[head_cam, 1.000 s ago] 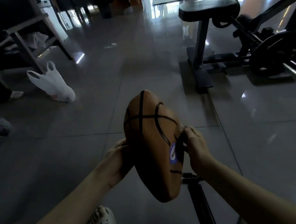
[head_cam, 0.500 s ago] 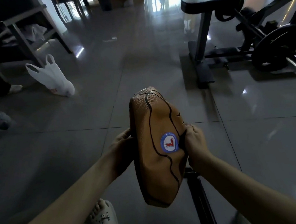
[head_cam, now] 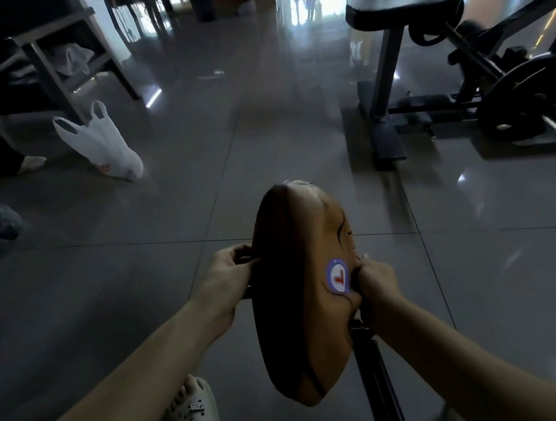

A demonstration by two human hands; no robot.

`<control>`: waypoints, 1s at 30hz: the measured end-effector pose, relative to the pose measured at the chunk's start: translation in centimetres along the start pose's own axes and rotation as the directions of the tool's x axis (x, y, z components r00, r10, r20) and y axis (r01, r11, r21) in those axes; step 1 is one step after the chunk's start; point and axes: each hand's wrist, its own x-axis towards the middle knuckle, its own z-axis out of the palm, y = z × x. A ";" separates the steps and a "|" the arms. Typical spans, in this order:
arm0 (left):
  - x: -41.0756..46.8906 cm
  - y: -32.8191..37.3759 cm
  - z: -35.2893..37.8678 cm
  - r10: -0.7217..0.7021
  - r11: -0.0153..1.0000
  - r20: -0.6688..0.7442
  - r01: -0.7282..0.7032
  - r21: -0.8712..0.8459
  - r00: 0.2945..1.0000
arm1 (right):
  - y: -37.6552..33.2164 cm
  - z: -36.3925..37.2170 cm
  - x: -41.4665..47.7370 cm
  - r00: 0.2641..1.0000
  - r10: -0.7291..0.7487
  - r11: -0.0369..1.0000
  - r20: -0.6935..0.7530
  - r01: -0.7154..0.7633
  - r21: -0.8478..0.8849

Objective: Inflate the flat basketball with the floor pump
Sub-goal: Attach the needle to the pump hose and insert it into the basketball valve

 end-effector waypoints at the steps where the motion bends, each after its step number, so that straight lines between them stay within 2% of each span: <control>1: -0.1 0.3 0.1 0.057 0.998 -0.013 -0.057 0.022 0.998 | -0.1 -0.1 0.2 0.999 -0.030 0.999 -0.014 0.029 -0.027; 4: -0.6 0.8 -0.1 0.138 0.989 -0.118 -0.130 0.074 0.983 | -1.2 -0.6 -0.2 0.984 -0.179 0.980 -0.017 0.177 -0.091; 7: -1.0 1.4 -0.8 0.185 0.978 -0.254 -0.152 0.142 0.949 | -2.4 -1.5 -0.9 0.942 -0.316 0.938 0.116 0.328 -0.110; 9: -1.3 1.8 -1.5 0.231 0.966 -0.309 -0.180 0.185 0.923 | -3.2 -2.2 -1.3 0.928 -0.294 0.933 0.231 0.331 -0.143; 11: -1.5 2.1 -1.7 0.297 0.940 -0.346 -0.207 0.273 0.890 | -4.0 -2.6 -1.6 0.927 -0.189 0.965 0.324 0.237 -0.116; 13: -1.6 2.1 -1.7 0.372 0.893 -0.356 -0.226 0.389 0.857 | -4.4 -2.7 -1.7 0.904 -0.083 0.995 0.419 0.100 -0.018; 16: -1.8 2.4 -1.4 0.442 0.840 -0.341 -0.249 0.483 0.829 | -4.6 -2.6 -1.9 0.852 -0.035 0.999 0.522 0.024 0.026; 19: -2.1 2.8 -1.2 0.486 0.805 -0.320 -0.273 0.527 0.813 | -4.0 -2.1 -2.1 0.875 -0.069 0.975 0.480 0.161 -0.151; 22: -2.2 2.8 -1.1 0.515 0.781 -0.306 -0.291 0.553 0.800 | -2.7 -1.4 -2.0 0.894 -0.164 0.880 0.418 0.324 -0.348; 24: -2.0 2.7 -1.0 0.526 0.770 -0.307 -0.291 0.567 0.793 | -2.0 -1.0 -2.0 0.874 -0.204 0.825 0.440 0.395 -0.403; 27: -1.7 2.7 -0.9 0.497 0.794 -0.298 -0.288 0.536 0.815 | -1.7 -0.4 -2.3 0.795 -0.198 0.742 0.573 0.504 -0.442; 30: -1.2 2.7 -1.2 0.412 0.847 -0.278 -0.253 0.467 0.868 | -1.5 -0.3 -2.3 0.767 -0.165 0.796 0.620 0.475 -0.376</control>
